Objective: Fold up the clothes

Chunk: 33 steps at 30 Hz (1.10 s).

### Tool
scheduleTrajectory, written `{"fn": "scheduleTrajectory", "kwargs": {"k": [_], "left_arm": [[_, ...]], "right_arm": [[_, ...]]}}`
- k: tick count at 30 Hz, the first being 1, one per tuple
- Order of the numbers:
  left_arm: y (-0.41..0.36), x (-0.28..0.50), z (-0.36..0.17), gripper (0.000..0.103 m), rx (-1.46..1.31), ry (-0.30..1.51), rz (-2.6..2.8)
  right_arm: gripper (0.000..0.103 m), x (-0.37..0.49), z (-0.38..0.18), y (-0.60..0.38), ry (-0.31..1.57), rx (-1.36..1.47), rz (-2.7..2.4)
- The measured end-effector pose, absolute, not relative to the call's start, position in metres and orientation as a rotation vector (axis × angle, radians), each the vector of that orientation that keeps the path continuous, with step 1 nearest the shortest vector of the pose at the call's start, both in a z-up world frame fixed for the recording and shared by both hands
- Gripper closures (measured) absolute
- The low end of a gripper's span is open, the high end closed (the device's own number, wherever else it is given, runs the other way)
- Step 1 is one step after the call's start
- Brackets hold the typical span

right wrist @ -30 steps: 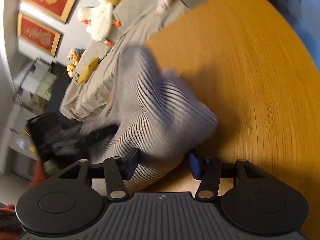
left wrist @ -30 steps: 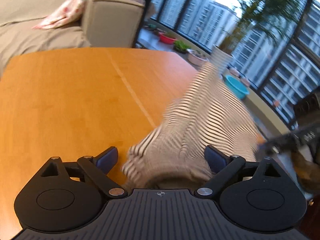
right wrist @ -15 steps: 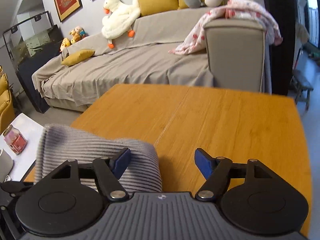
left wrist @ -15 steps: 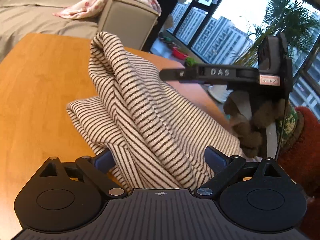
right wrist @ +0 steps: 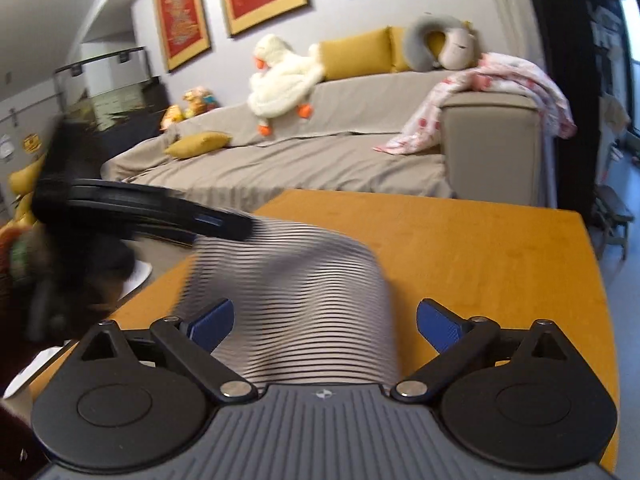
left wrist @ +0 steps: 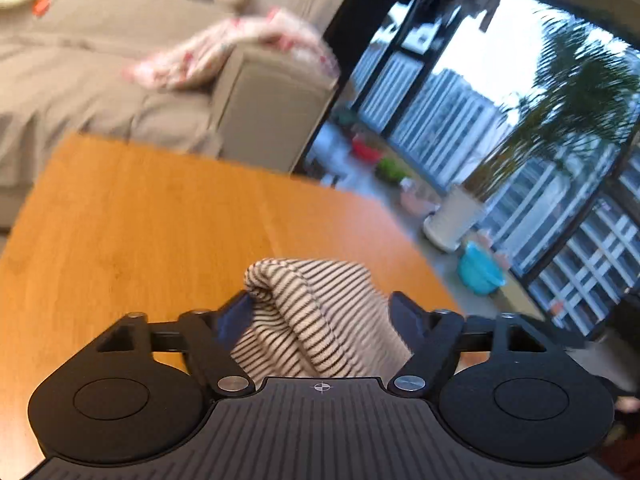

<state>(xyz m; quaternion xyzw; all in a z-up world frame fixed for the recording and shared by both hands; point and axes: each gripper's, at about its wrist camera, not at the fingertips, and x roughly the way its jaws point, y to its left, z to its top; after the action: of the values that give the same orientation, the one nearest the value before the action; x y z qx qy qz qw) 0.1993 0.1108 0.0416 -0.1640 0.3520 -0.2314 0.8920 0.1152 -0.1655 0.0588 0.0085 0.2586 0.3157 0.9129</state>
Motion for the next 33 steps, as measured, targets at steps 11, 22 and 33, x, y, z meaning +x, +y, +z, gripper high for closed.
{"fn": "scheduleTrajectory", "kwargs": {"k": [11,22,33], "left_arm": [[0.151,0.17,0.032,0.005,-0.391,0.665,-0.409],[0.158,0.168,0.033,0.004,-0.386,0.646,-0.44],[0.14,0.178,0.04,0.003,-0.315,0.579,-0.607]], "right_arm": [[0.004,0.063,0.057,-0.128,0.476,-0.135,0.817],[0.082,0.082,0.073,-0.159,0.49,0.031,0.711],[0.09,0.094,0.09,-0.19,0.419,0.284,0.729]]}}
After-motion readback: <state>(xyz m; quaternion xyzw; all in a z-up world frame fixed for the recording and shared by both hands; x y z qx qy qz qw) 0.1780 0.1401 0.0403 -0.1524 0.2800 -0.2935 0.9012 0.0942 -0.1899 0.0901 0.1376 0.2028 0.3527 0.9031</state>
